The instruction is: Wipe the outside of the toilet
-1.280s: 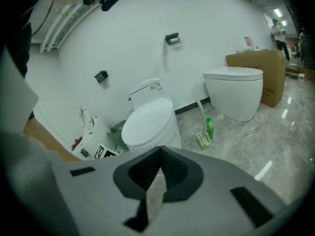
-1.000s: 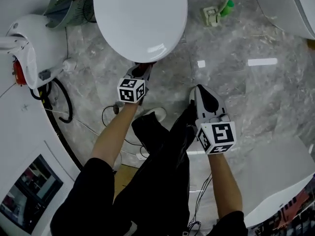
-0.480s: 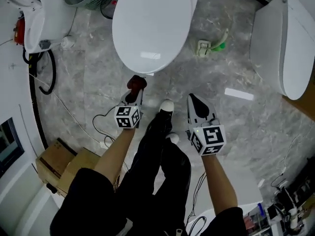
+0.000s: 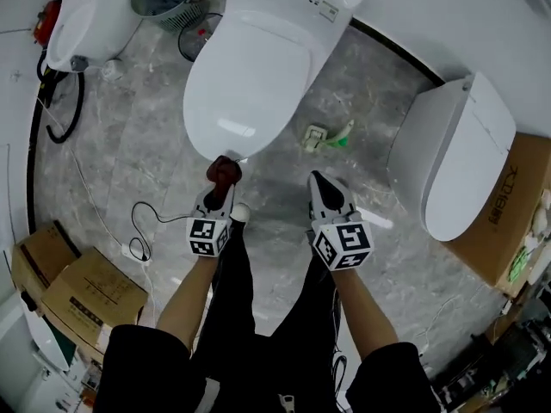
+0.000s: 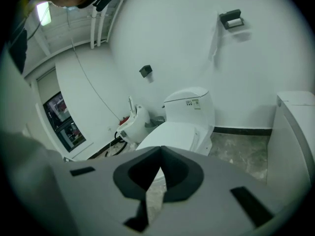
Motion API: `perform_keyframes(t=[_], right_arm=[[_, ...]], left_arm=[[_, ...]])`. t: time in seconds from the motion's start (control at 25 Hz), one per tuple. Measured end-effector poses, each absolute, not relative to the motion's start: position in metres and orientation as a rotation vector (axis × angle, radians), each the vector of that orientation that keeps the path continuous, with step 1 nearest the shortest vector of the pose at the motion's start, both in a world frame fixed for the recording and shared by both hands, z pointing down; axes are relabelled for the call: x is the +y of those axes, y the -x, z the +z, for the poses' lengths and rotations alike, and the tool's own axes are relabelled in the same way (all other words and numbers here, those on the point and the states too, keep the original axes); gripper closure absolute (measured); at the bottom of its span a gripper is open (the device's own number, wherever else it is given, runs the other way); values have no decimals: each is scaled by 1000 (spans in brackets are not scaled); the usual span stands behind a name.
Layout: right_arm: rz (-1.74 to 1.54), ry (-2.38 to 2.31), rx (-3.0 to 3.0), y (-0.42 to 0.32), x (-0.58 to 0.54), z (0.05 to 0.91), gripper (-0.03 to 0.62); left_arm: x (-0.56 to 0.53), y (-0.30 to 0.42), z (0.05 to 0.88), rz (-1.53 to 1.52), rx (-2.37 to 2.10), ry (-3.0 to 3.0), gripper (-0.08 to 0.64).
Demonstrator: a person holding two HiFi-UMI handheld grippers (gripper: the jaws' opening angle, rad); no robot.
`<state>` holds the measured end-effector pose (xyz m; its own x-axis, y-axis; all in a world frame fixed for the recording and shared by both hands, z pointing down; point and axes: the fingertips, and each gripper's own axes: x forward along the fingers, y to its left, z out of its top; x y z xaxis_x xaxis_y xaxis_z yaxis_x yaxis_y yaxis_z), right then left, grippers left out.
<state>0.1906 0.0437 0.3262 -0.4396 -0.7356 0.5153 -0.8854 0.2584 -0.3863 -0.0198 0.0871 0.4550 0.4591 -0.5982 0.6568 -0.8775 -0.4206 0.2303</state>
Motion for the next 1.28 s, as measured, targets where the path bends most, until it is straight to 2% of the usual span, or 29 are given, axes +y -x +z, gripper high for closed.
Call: perform_keyframes(t=[0.4, 0.64, 0.88, 1.28], right_arm=[[894, -1195, -2421, -289, -14, 322, 589], [949, -1252, -2380, -352, -25, 358, 589], [957, -1281, -2346, -394, -31, 399, 589], [1005, -1284, -2281, -427, -23, 454, 589]], left_arm=[[29, -133, 415, 406, -1355, -2144, 488], [-17, -222, 444, 337, -1269, -2209, 488], [-81, -261, 498, 168, -1282, -2141, 488], [-164, -306, 584, 163, -1298, -2076, 488]])
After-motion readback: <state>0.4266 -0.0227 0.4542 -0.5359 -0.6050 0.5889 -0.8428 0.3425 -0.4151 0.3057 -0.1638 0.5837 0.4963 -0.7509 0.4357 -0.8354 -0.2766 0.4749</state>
